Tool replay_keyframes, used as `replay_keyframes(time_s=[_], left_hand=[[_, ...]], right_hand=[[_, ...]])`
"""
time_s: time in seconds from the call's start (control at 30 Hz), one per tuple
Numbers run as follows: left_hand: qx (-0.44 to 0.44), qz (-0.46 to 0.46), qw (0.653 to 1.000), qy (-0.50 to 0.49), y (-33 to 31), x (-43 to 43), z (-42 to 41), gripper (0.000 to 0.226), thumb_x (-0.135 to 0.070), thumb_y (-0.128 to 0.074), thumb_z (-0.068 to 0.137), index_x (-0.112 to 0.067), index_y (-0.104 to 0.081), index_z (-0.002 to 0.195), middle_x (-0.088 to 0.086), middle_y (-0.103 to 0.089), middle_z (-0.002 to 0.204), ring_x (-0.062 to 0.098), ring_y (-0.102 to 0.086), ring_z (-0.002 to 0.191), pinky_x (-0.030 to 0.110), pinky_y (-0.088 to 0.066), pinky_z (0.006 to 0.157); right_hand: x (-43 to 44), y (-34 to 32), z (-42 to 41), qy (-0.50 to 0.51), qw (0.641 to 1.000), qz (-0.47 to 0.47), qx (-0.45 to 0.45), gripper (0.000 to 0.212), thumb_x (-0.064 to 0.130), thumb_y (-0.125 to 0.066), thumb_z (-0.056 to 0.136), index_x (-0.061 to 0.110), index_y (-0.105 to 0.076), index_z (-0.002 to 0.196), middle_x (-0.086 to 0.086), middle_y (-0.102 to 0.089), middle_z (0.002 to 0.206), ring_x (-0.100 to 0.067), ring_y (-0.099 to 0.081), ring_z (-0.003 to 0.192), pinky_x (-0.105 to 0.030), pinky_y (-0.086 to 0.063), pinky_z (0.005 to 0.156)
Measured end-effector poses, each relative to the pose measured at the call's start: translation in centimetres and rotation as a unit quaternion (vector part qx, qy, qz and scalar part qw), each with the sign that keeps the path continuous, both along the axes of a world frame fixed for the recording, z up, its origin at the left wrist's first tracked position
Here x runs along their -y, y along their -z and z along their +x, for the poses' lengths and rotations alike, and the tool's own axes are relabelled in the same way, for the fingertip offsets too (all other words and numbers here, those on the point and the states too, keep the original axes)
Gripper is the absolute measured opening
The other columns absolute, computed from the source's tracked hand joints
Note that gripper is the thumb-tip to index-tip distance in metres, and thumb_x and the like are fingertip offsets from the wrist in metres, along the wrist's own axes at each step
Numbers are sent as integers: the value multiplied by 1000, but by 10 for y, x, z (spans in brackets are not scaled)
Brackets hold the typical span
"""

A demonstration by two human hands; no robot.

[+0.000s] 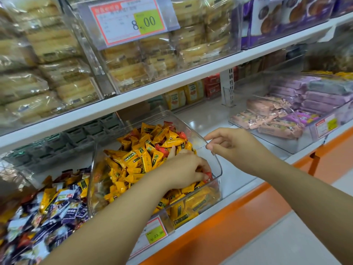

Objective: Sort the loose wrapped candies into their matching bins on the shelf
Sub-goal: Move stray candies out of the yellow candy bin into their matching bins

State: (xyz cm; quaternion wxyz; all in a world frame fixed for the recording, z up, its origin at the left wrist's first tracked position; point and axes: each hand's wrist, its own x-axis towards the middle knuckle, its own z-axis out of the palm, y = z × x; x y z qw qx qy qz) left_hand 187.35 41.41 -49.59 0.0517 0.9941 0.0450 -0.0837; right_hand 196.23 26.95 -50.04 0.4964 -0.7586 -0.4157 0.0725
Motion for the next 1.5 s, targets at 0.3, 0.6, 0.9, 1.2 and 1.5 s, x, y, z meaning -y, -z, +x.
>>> replay_keyframes(time_s=[0.3, 0.6, 0.9, 1.2, 1.5], left_hand=[[46, -87, 995, -16, 6, -1, -8, 23, -29, -63, 88, -31, -63, 111, -23, -57, 101, 11, -21, 137, 50, 13, 112], [-58, -30, 998, -3, -1, -1, -2, 33, -35, -56, 92, -31, -59, 125, -10, -57, 120, 19, -14, 138, 59, 13, 109], [-29, -103, 994, -27, 8, -4, -3, 20, -46, -63, 85, -35, -58, 100, -11, -55, 121, 12, -9, 142, 63, 17, 108], [-24, -149, 988, -32, 4, -4, -7, 39, -51, -66, 80, -36, -59, 116, -20, -56, 95, 7, -17, 136, 65, 17, 106], [-89, -84, 991, -53, -13, 3, -2, 48, -54, -63, 82, -34, -58, 125, -17, -46, 99, 16, -27, 128, 72, 10, 102]], right_hand=[[0, -2, -2, 2, 1000, -4, -1, 12, 24, -62, 89, 33, -62, 97, 17, -65, 85, 1, -63, 78, -23, -52, 75], [1, -2, -2, 9, 1000, -15, -1, 15, 24, -61, 90, 30, -64, 103, 18, -64, 85, 0, -63, 78, -18, -49, 71], [1, -3, -3, 7, 1000, -18, -4, 16, 24, -61, 90, 29, -64, 105, 18, -64, 85, 0, -63, 79, -21, -51, 74], [-1, -2, -3, 10, 1000, -21, -2, 17, 23, -62, 90, 28, -65, 105, 16, -65, 83, -3, -63, 79, -25, -52, 77], [-1, -2, -3, 11, 1000, -22, -1, 15, 25, -61, 89, 30, -64, 103, 15, -67, 87, -1, -64, 78, -25, -52, 77]])
